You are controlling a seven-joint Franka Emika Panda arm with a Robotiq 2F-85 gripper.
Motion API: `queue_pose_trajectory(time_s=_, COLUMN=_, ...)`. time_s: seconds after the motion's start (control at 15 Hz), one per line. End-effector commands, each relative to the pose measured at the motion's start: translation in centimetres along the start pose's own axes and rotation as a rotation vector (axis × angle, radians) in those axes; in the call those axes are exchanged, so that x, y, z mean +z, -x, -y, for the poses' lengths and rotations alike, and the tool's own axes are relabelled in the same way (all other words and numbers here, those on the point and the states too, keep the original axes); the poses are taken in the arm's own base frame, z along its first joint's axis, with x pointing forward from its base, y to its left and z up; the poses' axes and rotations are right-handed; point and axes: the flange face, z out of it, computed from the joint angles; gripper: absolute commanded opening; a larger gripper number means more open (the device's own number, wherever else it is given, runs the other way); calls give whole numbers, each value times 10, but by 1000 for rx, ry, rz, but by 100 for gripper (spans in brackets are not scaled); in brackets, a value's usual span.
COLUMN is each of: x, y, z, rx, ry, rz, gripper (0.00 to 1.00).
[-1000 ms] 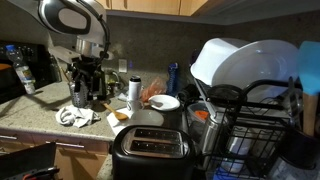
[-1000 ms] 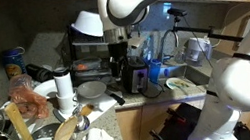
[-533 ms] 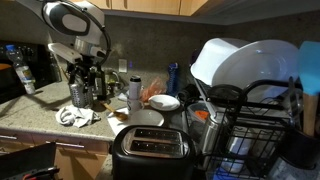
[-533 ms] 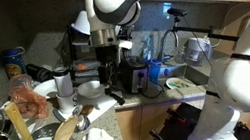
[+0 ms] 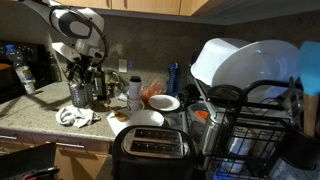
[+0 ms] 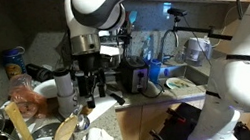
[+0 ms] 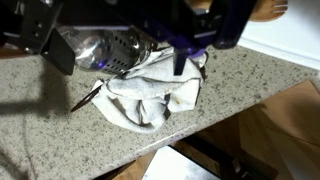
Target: Pick up the light blue whisk, stir in the white bowl and put the whisk back in the utensil rack.
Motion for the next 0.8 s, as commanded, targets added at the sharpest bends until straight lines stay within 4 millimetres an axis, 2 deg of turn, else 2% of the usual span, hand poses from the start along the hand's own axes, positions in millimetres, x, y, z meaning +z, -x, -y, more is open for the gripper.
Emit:
queue_pose_trajectory(time_s=0.0, x=-3, y=-16, z=6, rx=90, ry=-23, rz=7, gripper=100)
queue_pose_trajectory(time_s=0.07, x=-5, y=-14, z=-2, rx=89, ry=-37, rz=4, gripper=100)
queue_pose_trajectory(time_s=0.13, x=2, y=-12, z=5, rx=58, ry=-10, rz=9, gripper=100)
queue_pose_trajectory(time_s=0.4, x=-1, y=-14, z=-4, rx=77, ry=-18, rz=6, gripper=100)
queue_pose_trajectory(time_s=0.73, x=6, y=-18, z=2, rx=113, ry=6, rz=18, gripper=100)
